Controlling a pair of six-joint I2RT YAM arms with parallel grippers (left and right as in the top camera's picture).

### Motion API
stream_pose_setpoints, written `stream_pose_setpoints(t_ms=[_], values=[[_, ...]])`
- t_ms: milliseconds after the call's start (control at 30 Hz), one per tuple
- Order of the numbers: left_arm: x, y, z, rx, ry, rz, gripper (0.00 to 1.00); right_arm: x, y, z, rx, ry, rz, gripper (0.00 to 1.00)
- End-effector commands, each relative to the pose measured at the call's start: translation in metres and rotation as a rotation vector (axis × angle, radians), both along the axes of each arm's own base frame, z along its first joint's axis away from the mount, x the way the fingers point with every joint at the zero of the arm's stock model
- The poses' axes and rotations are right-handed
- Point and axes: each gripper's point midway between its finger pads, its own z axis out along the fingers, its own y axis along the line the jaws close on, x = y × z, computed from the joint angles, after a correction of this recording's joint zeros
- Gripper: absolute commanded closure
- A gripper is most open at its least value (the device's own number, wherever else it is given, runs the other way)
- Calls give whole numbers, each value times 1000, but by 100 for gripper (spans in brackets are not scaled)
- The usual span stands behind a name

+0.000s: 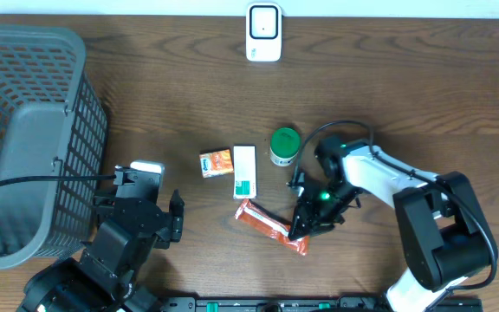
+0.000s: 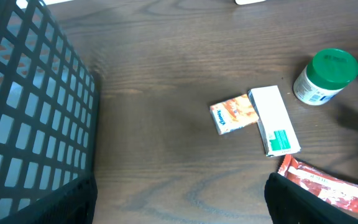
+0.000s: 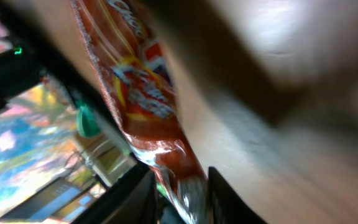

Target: Scan the item barcode

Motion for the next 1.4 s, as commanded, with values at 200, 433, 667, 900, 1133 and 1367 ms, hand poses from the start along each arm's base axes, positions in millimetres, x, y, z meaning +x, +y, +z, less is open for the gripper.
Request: stream_pose_setpoints(t_ms=[200, 433, 667, 900, 1133, 1367], values=[[0, 2, -2, 10, 0, 10, 15, 35, -42, -27, -204, -122, -62, 28], [0, 2, -2, 10, 0, 11, 15, 57, -34, -2, -173, -188, -76, 99], [0, 2, -2, 10, 0, 10, 15, 68, -13, 38, -42, -253, -140, 99], [0, 2, -2, 10, 0, 10, 15, 64, 31, 65, 283, -276, -99, 99], [0, 2, -2, 10, 0, 11, 15, 45, 55, 55, 363, -256, -71, 99], [0, 2, -2, 10, 0, 10, 15, 22, 79, 45, 406, -212, -53, 99]])
